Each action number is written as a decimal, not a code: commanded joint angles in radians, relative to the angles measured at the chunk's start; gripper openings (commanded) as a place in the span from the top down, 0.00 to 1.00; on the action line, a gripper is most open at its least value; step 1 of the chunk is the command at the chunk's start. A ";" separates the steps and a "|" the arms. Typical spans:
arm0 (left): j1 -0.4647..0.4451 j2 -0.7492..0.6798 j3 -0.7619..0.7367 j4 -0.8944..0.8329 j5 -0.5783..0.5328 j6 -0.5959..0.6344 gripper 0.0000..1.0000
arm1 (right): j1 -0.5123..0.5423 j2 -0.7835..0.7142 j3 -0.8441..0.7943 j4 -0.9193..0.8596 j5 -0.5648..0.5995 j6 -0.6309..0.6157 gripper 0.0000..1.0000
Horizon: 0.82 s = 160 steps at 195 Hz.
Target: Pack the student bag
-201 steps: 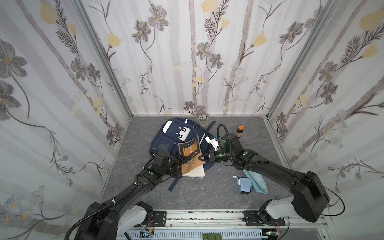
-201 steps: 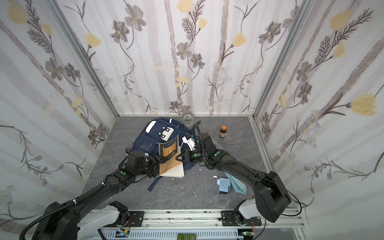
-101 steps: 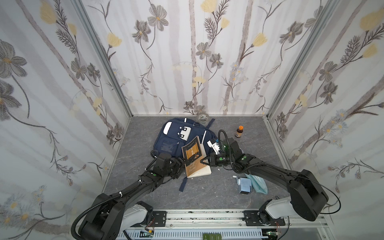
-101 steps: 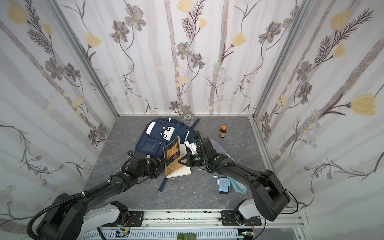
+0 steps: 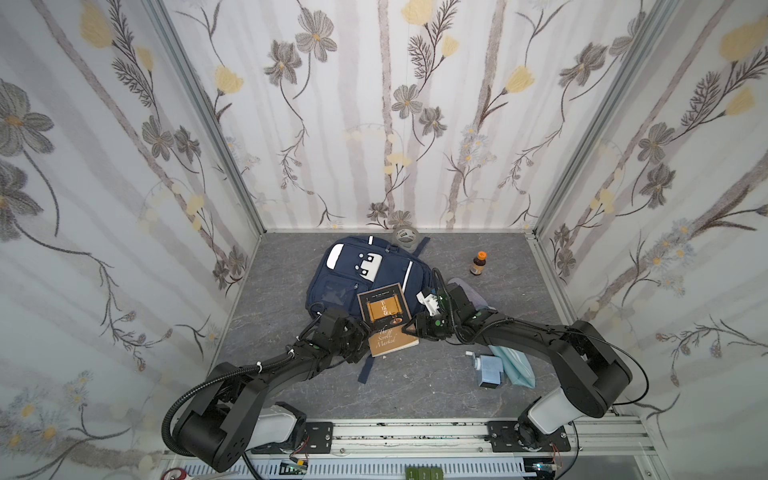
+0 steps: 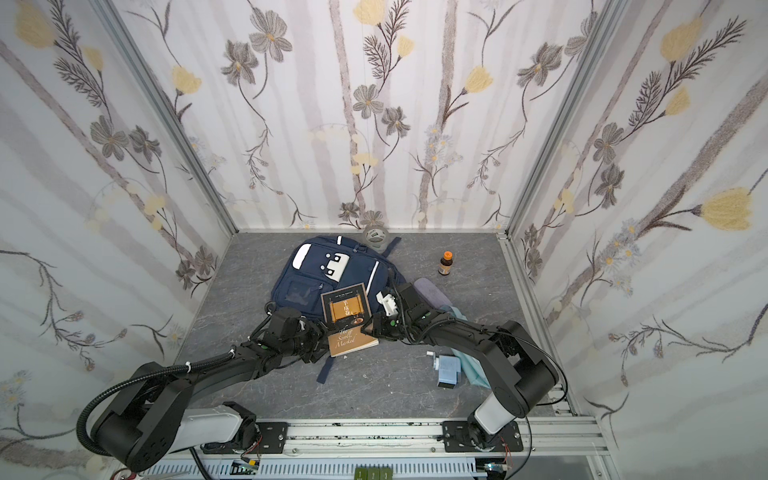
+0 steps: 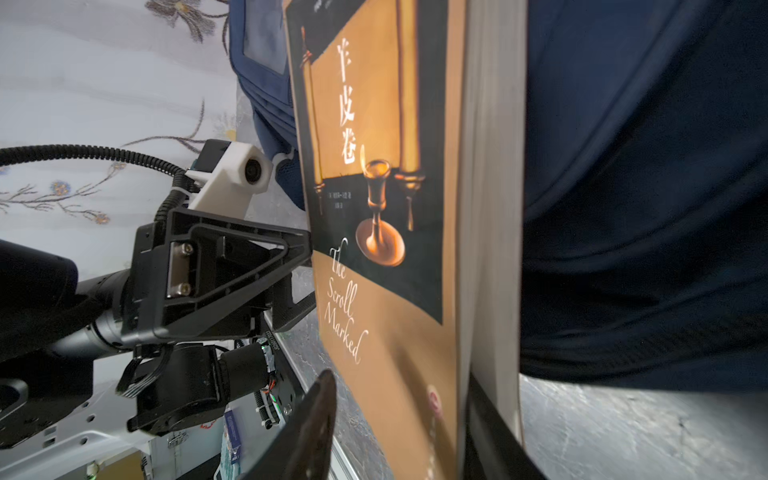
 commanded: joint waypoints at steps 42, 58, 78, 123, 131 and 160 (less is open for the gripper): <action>-0.002 0.019 0.002 0.033 0.008 0.000 0.36 | -0.005 -0.015 0.019 -0.169 0.164 -0.097 0.33; -0.002 0.026 0.001 0.036 0.009 -0.009 0.37 | -0.006 -0.009 0.020 -0.174 0.173 -0.107 0.29; -0.002 0.038 0.007 0.040 0.016 -0.011 0.37 | -0.007 0.015 0.014 -0.099 0.095 -0.121 0.29; -0.002 0.064 0.018 0.062 0.039 -0.030 0.37 | -0.017 0.095 -0.015 0.159 -0.142 -0.081 0.30; -0.001 0.066 0.021 0.061 0.040 -0.029 0.37 | -0.022 0.100 -0.029 0.207 -0.169 -0.061 0.31; -0.002 0.043 0.026 0.034 0.029 -0.031 0.38 | -0.038 0.106 -0.059 0.336 -0.235 -0.014 0.43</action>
